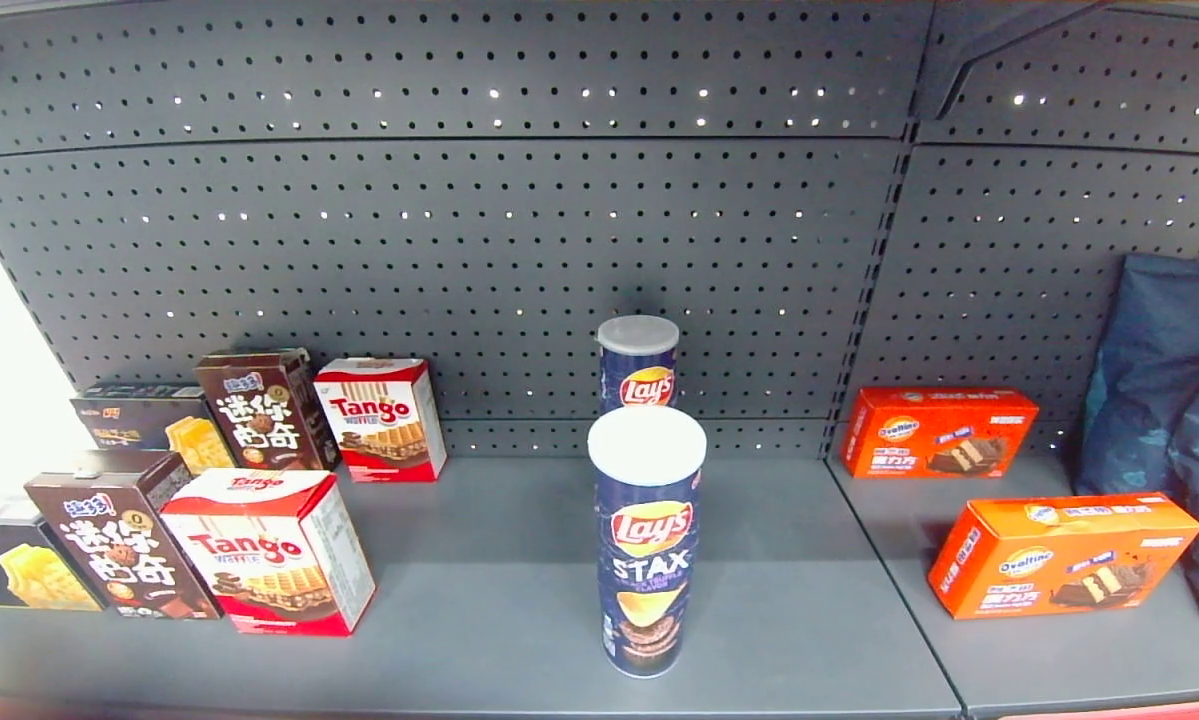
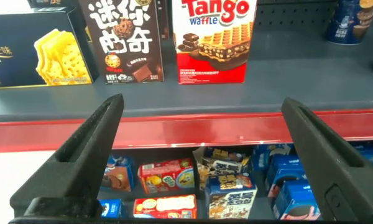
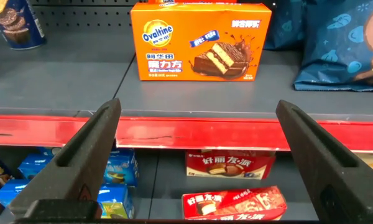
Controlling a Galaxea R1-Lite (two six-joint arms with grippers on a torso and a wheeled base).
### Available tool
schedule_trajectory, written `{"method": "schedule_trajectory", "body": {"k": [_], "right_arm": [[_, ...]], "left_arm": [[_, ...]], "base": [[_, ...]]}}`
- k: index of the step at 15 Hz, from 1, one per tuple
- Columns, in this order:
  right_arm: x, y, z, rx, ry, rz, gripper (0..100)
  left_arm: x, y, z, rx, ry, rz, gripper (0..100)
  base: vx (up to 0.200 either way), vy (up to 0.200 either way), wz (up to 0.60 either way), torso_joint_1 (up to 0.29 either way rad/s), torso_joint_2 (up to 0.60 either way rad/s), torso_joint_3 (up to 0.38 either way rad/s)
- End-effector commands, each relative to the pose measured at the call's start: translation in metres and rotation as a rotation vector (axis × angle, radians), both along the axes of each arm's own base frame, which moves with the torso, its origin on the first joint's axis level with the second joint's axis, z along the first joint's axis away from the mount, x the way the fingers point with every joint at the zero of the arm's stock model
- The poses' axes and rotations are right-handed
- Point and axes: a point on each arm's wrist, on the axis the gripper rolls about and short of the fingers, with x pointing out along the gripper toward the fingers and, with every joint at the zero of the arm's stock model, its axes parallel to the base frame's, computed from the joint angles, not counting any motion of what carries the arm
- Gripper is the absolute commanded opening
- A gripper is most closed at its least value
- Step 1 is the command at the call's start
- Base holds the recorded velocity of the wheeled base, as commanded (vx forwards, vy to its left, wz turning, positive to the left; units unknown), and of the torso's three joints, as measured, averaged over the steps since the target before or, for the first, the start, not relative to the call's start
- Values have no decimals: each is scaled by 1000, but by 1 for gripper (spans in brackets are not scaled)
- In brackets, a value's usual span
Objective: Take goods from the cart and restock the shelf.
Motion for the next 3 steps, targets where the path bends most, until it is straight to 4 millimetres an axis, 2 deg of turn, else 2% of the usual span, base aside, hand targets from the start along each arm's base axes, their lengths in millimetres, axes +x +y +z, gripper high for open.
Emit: {"method": "schedule_trajectory", "body": {"k": [1, 3], "right_arm": [[0, 0, 0, -1, -1, 1, 100], [0, 0, 0, 1, -1, 1, 100]], "left_arm": [[0, 0, 0, 0, -1, 0, 100], [0, 0, 0, 0, -1, 0, 100]], "base": [[0, 0, 0, 0, 0, 0], [0, 0, 0, 0, 0, 0]]}}
